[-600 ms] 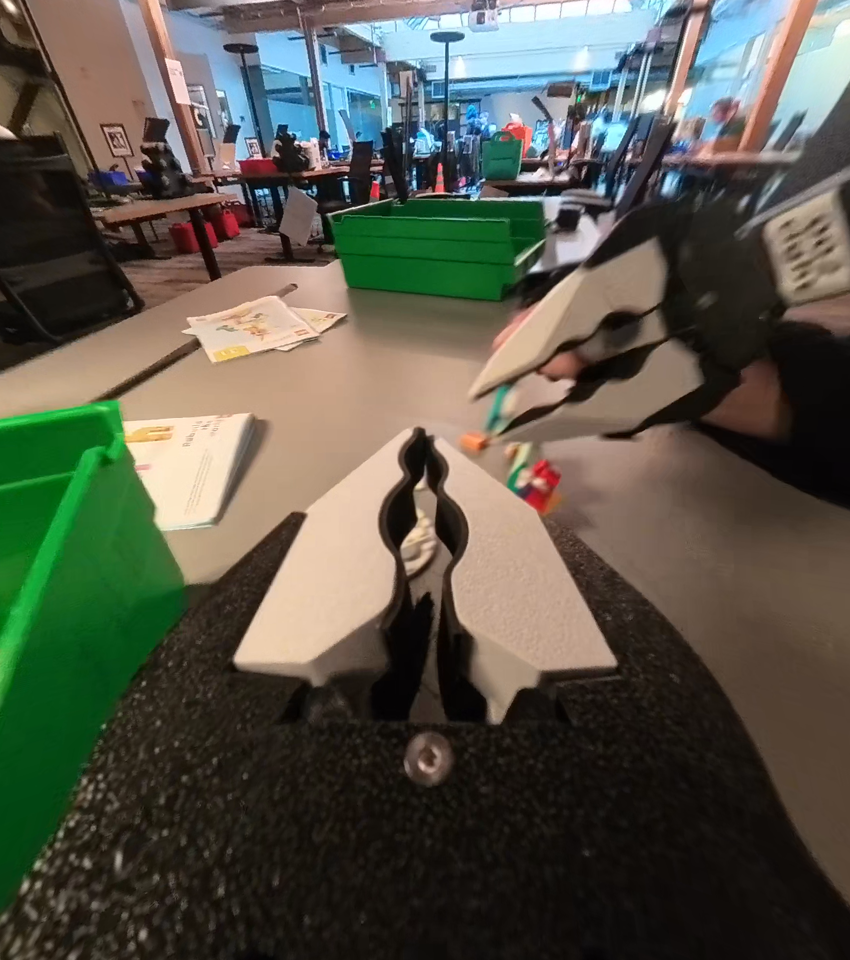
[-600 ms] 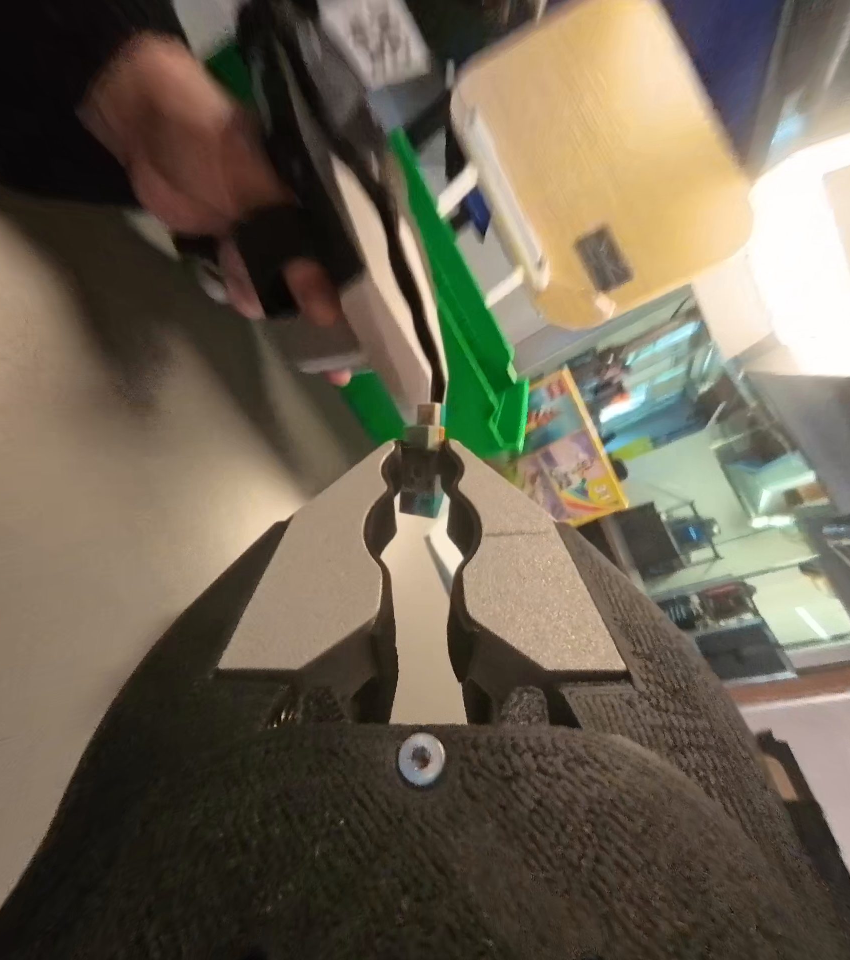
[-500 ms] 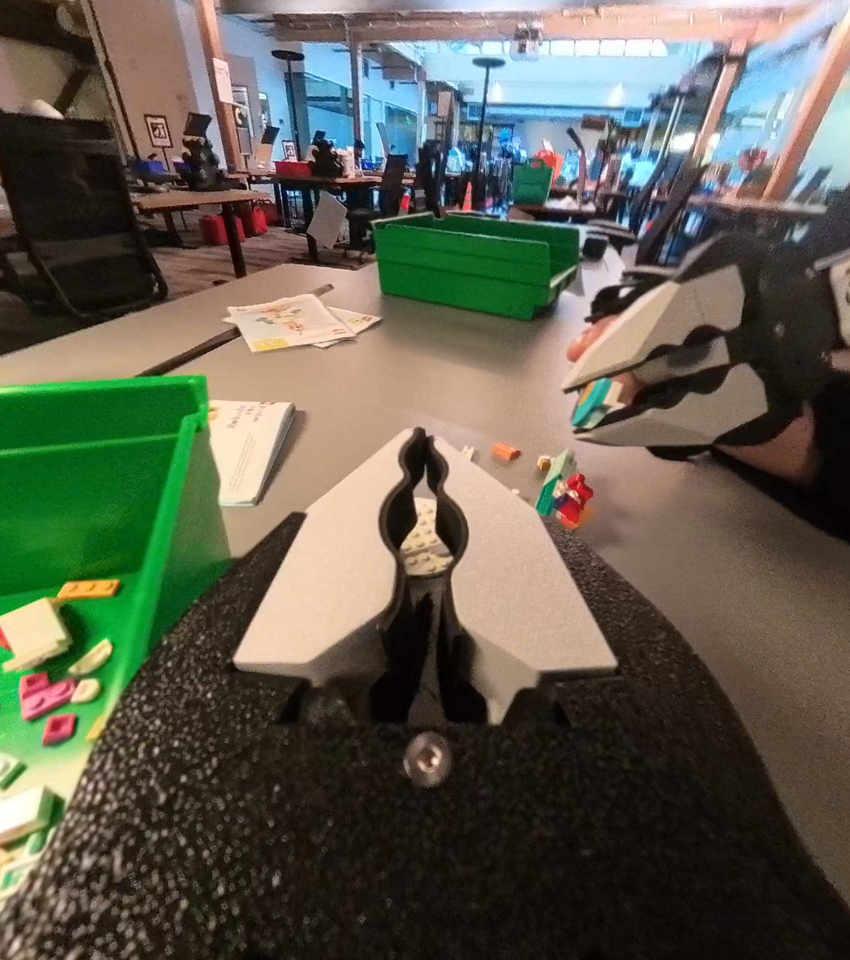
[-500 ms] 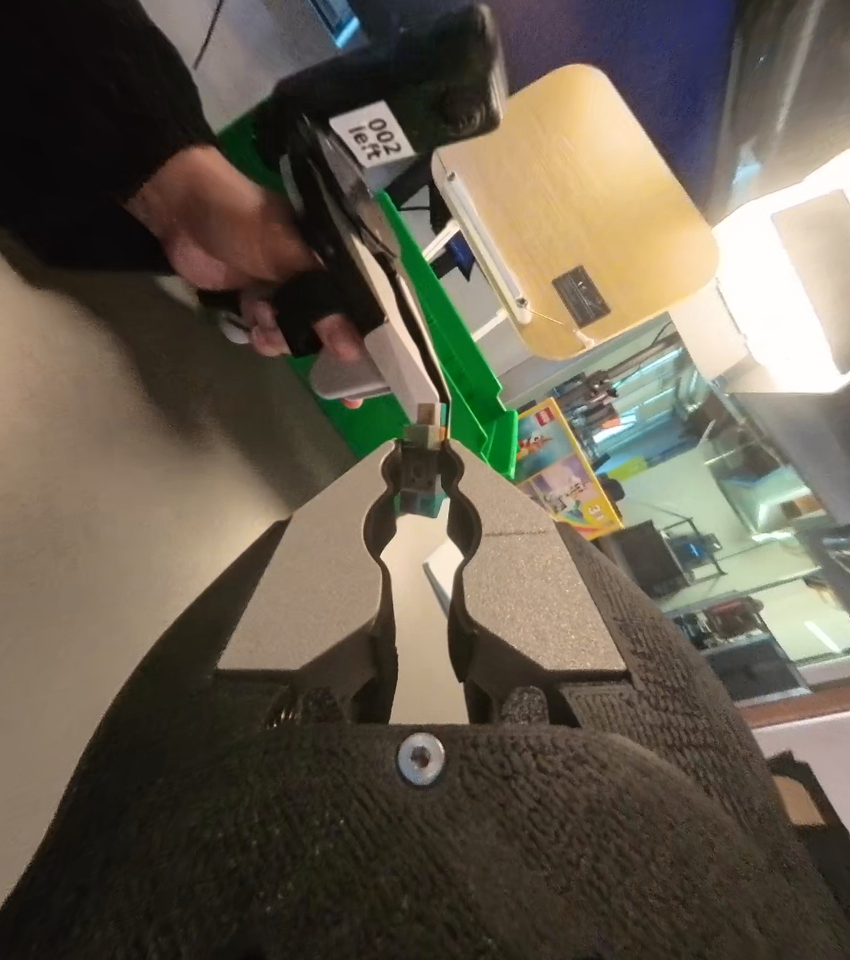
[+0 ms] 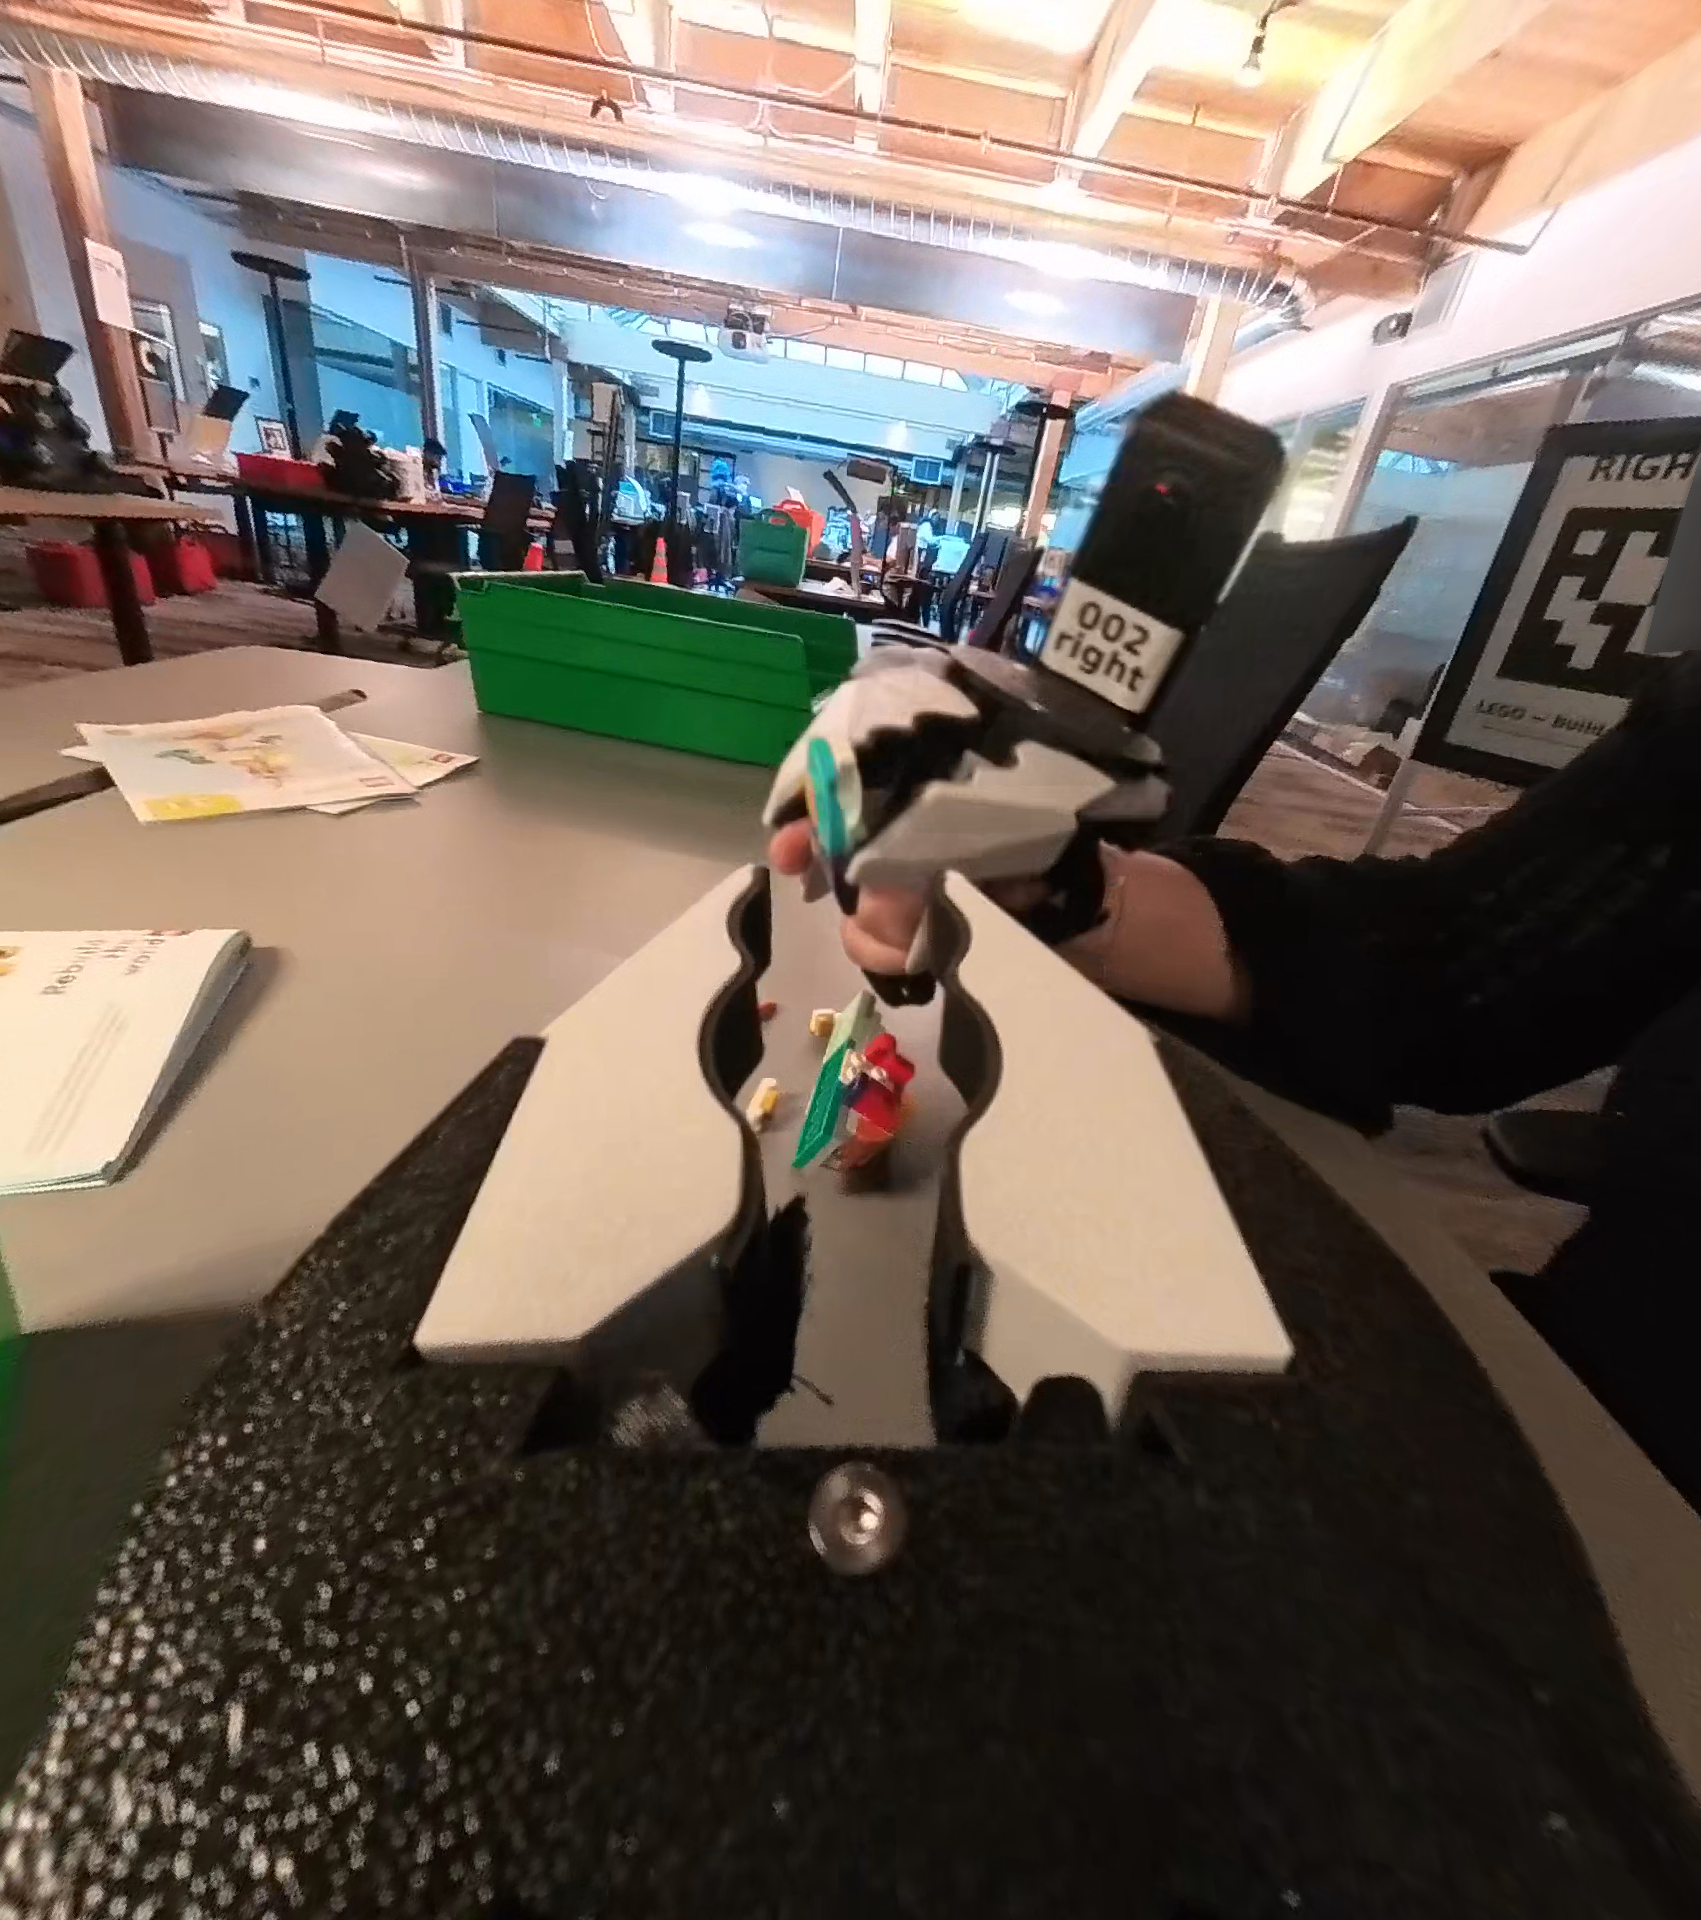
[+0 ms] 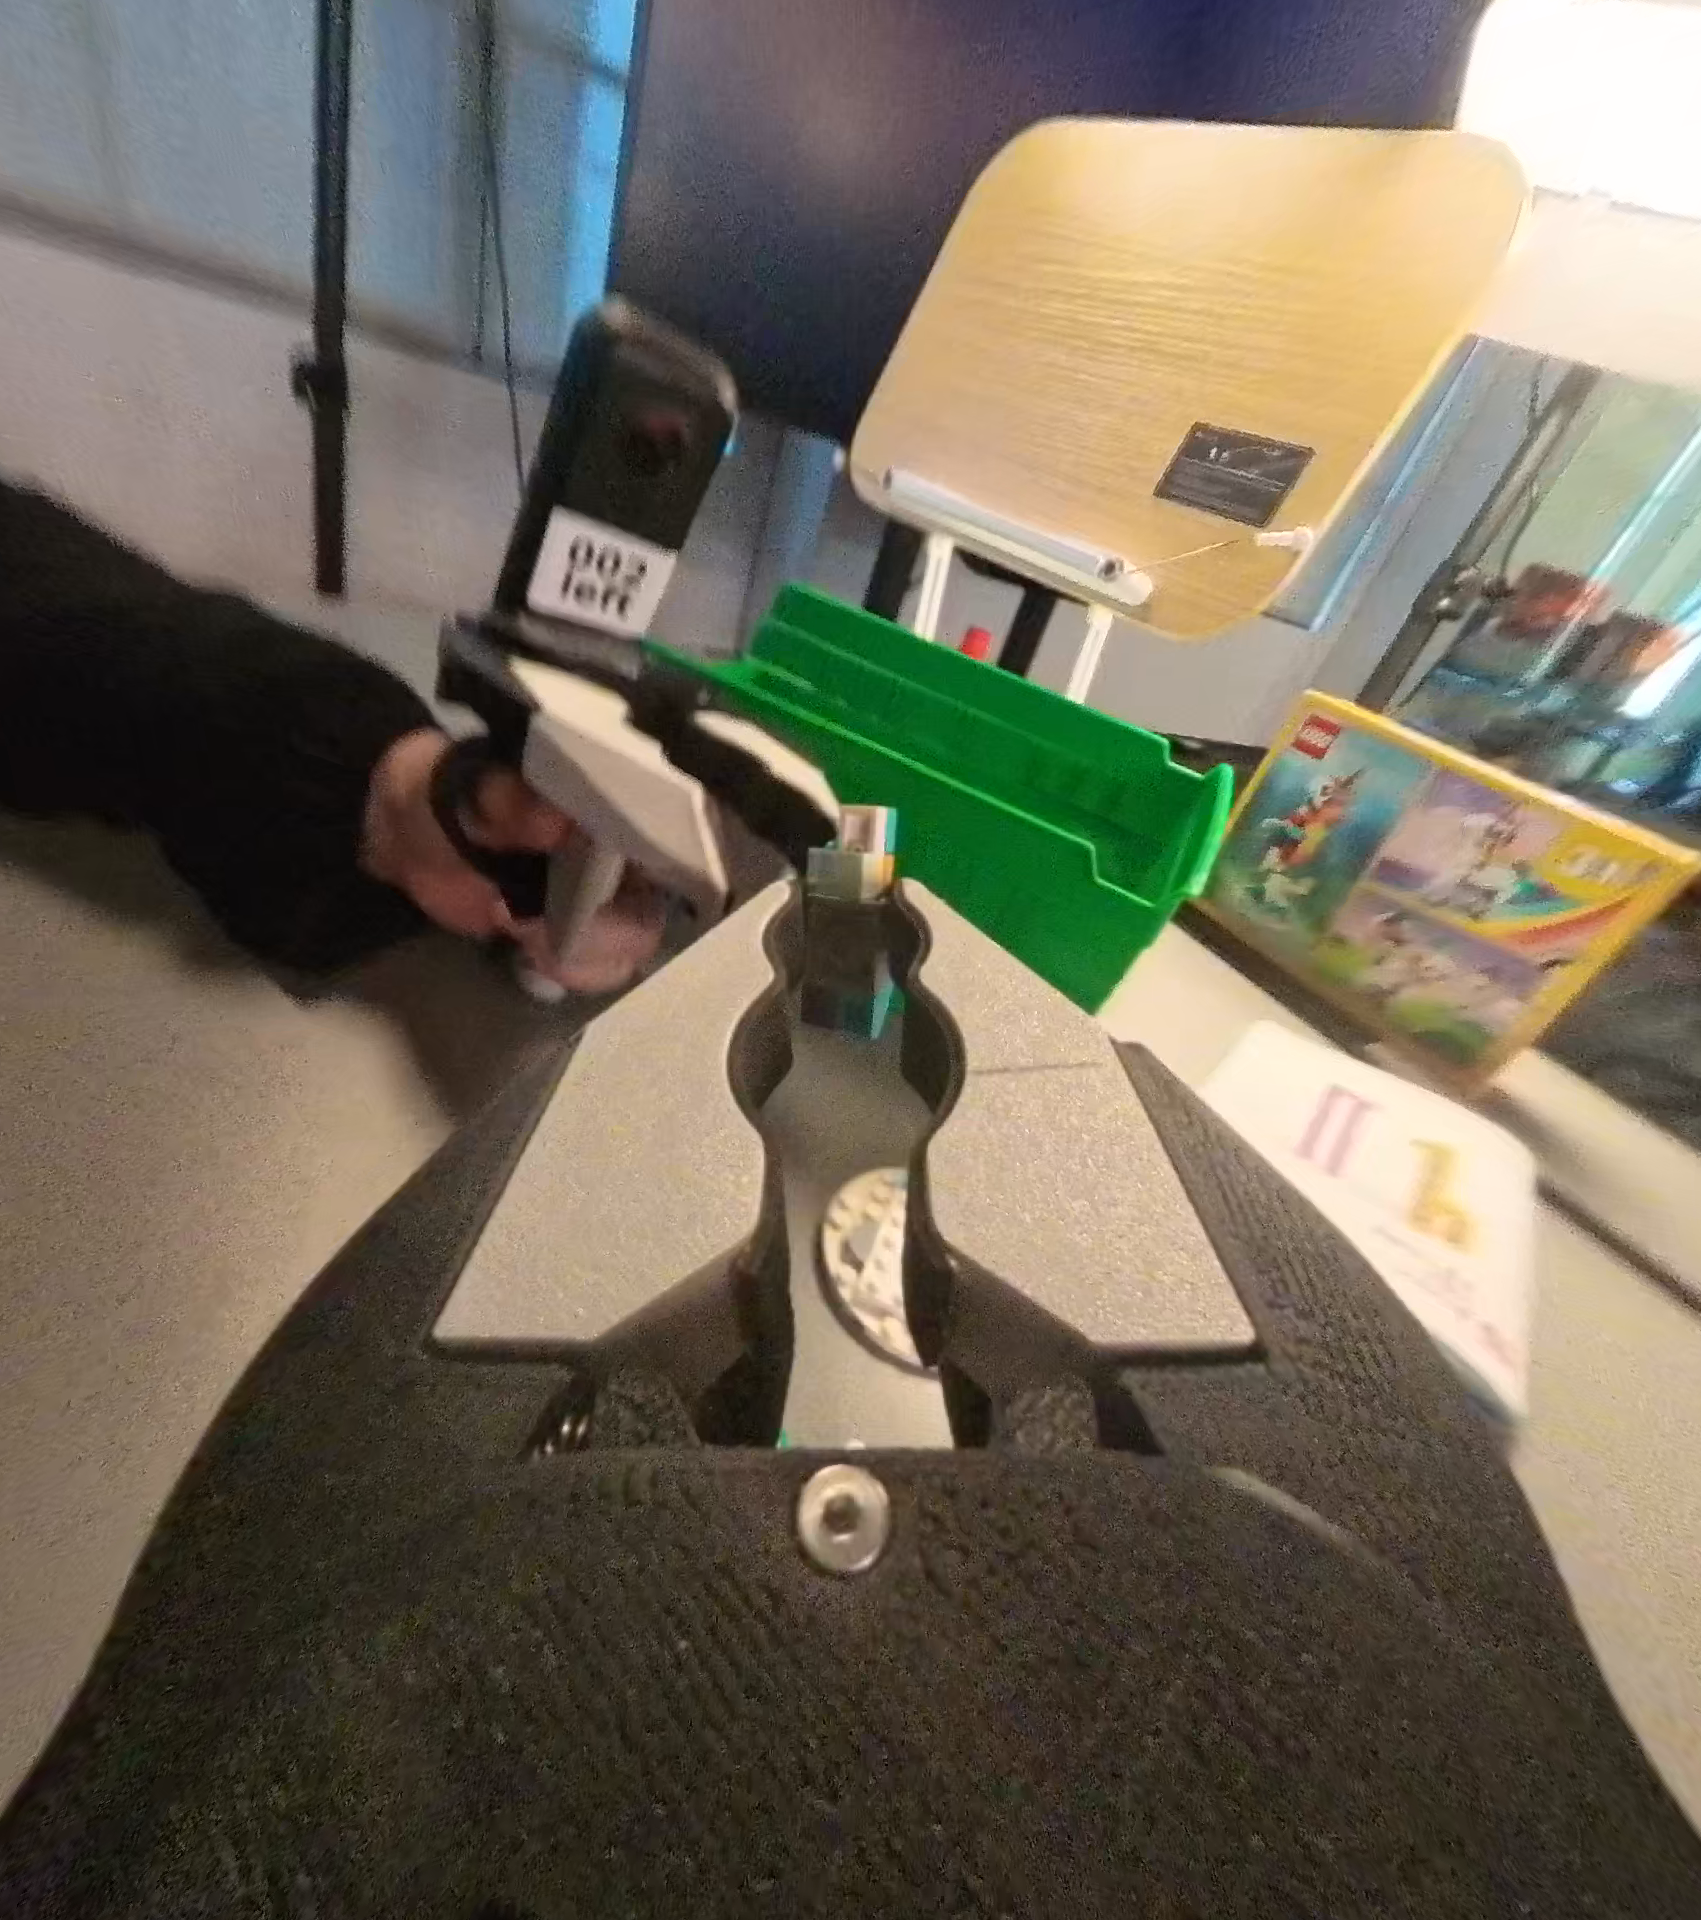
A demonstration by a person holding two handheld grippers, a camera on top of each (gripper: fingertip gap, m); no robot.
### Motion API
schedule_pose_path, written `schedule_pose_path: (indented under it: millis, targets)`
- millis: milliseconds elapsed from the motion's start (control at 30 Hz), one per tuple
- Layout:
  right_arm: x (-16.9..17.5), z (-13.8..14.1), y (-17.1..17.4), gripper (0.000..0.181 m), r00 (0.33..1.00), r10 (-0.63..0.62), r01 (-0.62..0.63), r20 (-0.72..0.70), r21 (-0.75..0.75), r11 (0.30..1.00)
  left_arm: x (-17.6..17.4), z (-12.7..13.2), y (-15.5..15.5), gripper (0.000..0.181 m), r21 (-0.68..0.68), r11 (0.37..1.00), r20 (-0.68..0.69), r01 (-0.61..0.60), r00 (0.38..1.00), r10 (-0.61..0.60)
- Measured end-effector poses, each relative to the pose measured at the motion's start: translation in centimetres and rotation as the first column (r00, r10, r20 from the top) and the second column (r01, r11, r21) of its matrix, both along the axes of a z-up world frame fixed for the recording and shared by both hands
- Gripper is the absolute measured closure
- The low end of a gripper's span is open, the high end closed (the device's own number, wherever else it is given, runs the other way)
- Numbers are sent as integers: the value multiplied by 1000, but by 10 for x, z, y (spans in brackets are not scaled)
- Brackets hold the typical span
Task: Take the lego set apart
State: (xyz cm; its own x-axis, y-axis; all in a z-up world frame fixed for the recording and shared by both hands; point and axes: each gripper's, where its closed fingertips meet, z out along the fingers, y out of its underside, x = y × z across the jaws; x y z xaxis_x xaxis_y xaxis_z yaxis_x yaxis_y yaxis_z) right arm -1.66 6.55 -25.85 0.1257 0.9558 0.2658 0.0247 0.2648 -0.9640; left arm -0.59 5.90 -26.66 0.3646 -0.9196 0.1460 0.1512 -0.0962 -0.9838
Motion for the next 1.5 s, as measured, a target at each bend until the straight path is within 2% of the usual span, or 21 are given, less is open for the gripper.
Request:
schedule_pose_path:
  millis: [133,300,467,533,567,667,733,833,933,1033,1200,1367,1500]
  targets:
    - [3,7,1,168,992,80,-99,-96,-208,973,7,-8,0,151,65,997,-90,-34,995,40]
    - [-2,7,-6,168,985,125,-152,-122,-249,957,14,-23,11,156,167,974,-267,-153,944,194]
    - [-9,-2,-11,168,990,120,-132,-73,-200,971,13,-11,6,159,165,977,-174,-139,971,167]
    - [-9,0,-11,168,989,125,-140,-83,-213,967,9,-9,7,170,189,969,-156,-158,970,189]
    - [-8,1,-10,169,988,124,-140,-87,-221,965,8,-8,7,178,207,964,-154,-169,967,203]
    - [-5,-1,-6,168,992,107,-119,-67,-208,971,3,-12,14,178,234,947,-211,-218,940,268]
    - [-1,-2,-1,162,997,69,-73,-32,-133,989,-4,-22,23,178,271,929,-303,-251,894,330]
    - [4,-15,5,157,992,-24,11,121,111,994,-18,-37,35,178,467,849,-471,-248,742,477]
    - [5,-40,7,158,948,-128,19,291,350,937,-23,-51,38,177,667,738,-575,-103,558,598]
    - [1,-57,3,162,916,-150,-20,372,414,910,-21,-64,36,176,747,664,-612,42,433,662]
    - [-1,-68,3,172,880,-202,-43,431,495,868,-18,-73,35,176,784,595,-618,180,320,718]
    - [-1,-76,4,172,845,-238,-64,479,533,844,-19,-77,36,177,796,535,-597,283,226,770]
    - [0,-78,6,172,835,-251,-58,489,533,844,-20,-77,36,177,798,515,-583,312,189,790]
